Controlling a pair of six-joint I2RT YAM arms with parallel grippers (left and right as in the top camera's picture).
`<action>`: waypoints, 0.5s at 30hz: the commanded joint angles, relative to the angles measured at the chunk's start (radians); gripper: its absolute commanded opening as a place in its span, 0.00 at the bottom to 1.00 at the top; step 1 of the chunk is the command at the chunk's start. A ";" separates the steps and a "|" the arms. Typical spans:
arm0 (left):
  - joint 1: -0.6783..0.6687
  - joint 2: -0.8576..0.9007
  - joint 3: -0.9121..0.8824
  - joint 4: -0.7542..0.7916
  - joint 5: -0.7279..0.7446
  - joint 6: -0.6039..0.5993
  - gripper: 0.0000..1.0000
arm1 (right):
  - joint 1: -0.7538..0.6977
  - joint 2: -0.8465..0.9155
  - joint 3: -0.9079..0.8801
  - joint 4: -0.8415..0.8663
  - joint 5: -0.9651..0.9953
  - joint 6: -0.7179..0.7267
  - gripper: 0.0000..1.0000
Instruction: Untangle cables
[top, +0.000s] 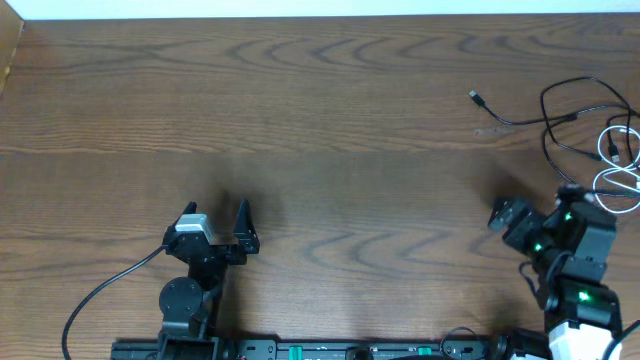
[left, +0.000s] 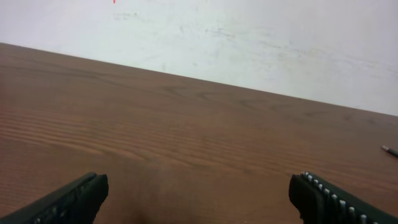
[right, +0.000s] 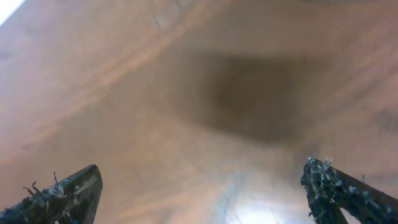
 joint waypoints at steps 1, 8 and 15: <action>0.004 -0.005 -0.015 -0.043 -0.031 0.020 0.98 | 0.003 -0.058 -0.072 0.005 -0.002 0.011 0.99; 0.004 -0.005 -0.015 -0.042 -0.032 0.020 0.98 | 0.004 -0.203 -0.227 0.304 -0.002 0.011 0.99; 0.004 -0.005 -0.015 -0.043 -0.032 0.020 0.98 | 0.004 -0.363 -0.356 0.597 -0.002 0.011 0.99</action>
